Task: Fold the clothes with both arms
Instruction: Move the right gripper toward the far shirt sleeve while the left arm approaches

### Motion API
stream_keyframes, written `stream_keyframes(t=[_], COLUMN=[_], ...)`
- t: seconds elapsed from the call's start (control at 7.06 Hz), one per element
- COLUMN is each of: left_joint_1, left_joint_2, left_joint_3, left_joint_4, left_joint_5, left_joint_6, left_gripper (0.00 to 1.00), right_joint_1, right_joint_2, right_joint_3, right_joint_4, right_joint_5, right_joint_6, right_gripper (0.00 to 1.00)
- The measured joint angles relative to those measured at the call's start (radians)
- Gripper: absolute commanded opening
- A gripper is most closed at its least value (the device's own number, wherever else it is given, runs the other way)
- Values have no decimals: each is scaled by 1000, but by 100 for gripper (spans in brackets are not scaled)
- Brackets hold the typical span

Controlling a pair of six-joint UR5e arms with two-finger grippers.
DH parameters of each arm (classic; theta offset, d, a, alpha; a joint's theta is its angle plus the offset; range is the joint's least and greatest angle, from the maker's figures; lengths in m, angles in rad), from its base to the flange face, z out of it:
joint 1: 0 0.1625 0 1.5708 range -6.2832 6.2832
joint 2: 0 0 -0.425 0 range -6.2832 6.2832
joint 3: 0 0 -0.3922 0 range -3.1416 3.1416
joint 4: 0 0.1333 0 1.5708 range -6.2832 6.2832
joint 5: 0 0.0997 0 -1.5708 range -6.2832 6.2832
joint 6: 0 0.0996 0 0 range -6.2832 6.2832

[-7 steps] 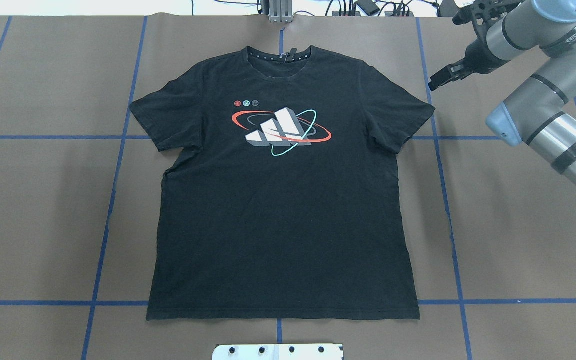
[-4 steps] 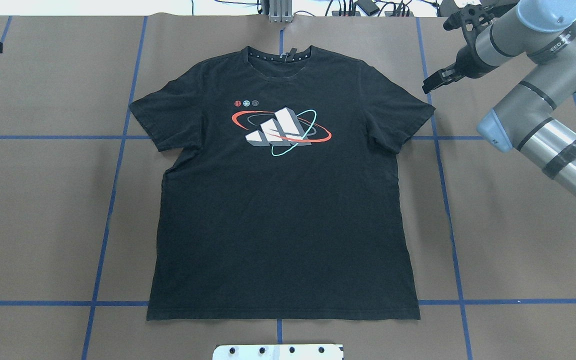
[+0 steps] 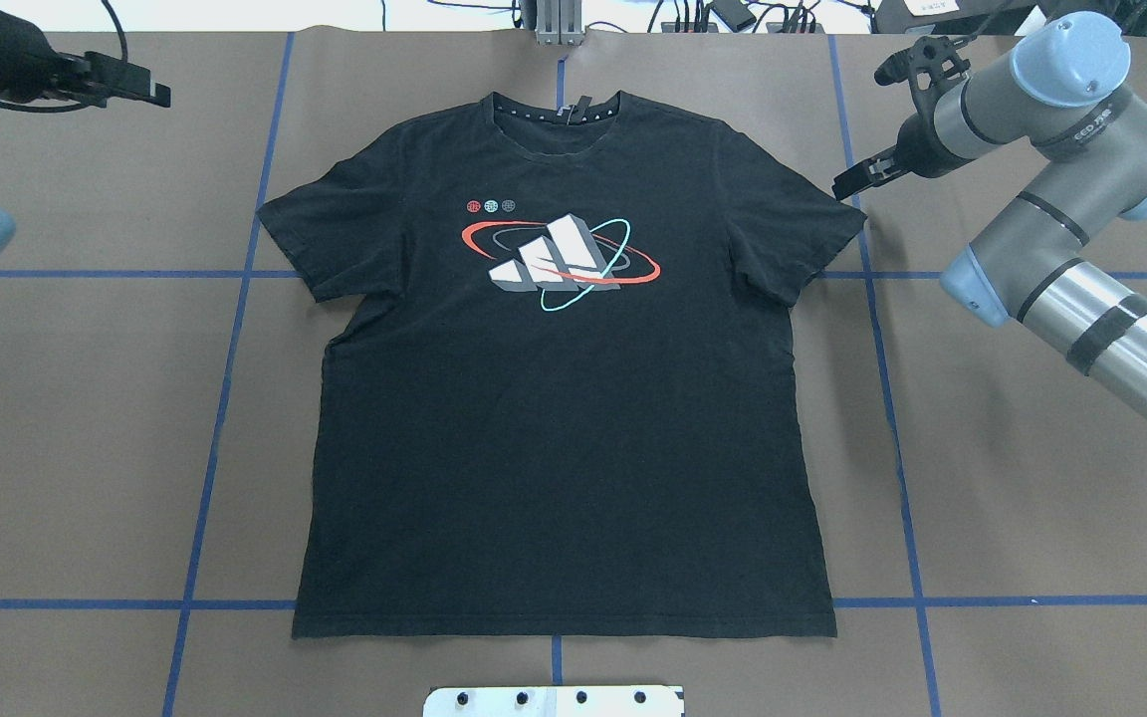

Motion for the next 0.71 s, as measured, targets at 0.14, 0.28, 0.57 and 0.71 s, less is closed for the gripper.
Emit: stream_keyframes(t=[0.14, 0.28, 0.57, 0.71], left_joint_1=[18, 25, 28, 28], left_joint_2=[-22, -35, -52, -57], left_joint_3=[9, 14, 23, 26], left_joint_4=[0, 0, 1, 1], left_joint_5=[17, 23, 26, 26], left_joint_6=[-19, -31, -39, -40], left_gripper=[100, 100, 100, 100], right_joint_1=[-11, -17, -22, -23], right_joint_2=[0, 0, 0, 1], right_joint_3=[-15, -28, -41, -42], right_joint_4=[6, 8, 5, 4], right_joint_5=[-2, -2, 3, 6], right_joint_6=[5, 7, 9, 15], right_gripper=[85, 79, 41, 32])
